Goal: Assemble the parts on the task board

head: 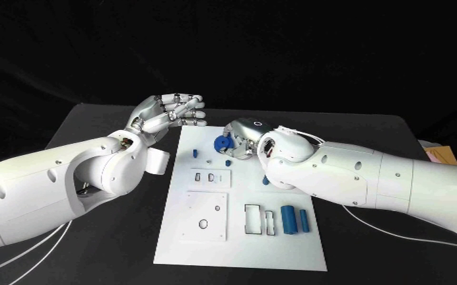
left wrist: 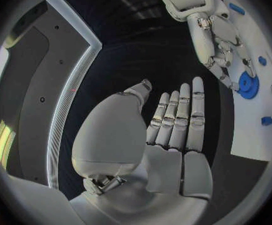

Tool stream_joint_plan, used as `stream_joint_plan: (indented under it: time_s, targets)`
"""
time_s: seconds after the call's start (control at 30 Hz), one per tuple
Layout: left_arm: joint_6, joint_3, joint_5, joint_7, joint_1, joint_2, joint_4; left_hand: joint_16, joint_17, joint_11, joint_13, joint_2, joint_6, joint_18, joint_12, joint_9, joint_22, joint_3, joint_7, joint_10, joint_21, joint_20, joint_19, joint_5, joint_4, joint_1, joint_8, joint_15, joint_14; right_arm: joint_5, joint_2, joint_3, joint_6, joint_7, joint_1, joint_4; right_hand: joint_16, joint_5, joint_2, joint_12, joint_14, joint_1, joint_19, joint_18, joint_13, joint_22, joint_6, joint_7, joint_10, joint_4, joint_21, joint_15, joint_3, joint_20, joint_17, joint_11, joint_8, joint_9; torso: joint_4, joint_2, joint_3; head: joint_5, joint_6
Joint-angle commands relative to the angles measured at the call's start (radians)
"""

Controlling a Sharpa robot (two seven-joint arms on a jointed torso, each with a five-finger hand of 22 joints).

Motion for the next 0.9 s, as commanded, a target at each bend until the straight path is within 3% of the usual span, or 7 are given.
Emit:
stream_joint_plan:
  time_s: [0.03,0.6,0.9]
  targets:
    - [0.004,0.001,0.003,0.007,0.001,0.001,0.001,-0.005,0.002,0.001,0.000,0.006,-0.006,0.010,-0.005,-0.001,-0.001,-0.001,0.055,-0.005,0.005,0.004,0.000,0.001,0.003,-0.007,-0.005,0.004,-0.004,0.015,-0.002,-0.005,0.063,-0.003,-0.006,-0.004,0.004,0.004,0.005,0.007,0.104,-0.010,0.093,-0.013,0.029,0.239,0.011,-0.001,0.007,0.007,0.005,0.003,0.002,0.004,0.262,-0.001,0.004,0.000,-0.0005,-0.001,-0.0005,0.000,-0.001]
    - [0.003,0.001,0.003,0.007,0.001,0.002,-0.002,-0.005,0.002,0.001,0.000,0.006,-0.006,0.010,-0.005,-0.001,-0.001,-0.001,0.055,-0.005,0.005,0.004,0.000,0.001,0.003,-0.007,-0.005,0.004,-0.004,0.007,-0.022,-0.005,0.022,0.002,-0.006,0.011,0.004,0.009,0.009,0.009,0.104,-0.009,0.096,-0.015,0.034,0.246,0.005,-0.009,0.012,0.012,0.009,-0.004,0.011,-0.002,0.263,-0.009,-0.016,-0.024,0.0004,-0.001,-0.0004,0.000,0.003]
    - [0.004,0.001,0.004,0.007,0.001,0.000,-0.004,-0.006,0.003,0.002,-0.001,0.006,-0.007,0.010,-0.005,-0.002,-0.002,-0.001,0.056,-0.007,0.005,0.004,0.000,0.001,0.002,-0.006,-0.007,0.004,-0.004,-0.003,-0.059,-0.005,-0.076,0.014,-0.006,0.047,0.004,0.013,0.009,0.010,0.104,-0.003,0.098,-0.016,0.036,0.250,0.002,-0.009,0.015,0.007,0.012,-0.005,0.016,-0.004,0.263,-0.010,-0.022,-0.031,0.0000,0.000,0.0010,0.001,0.007]
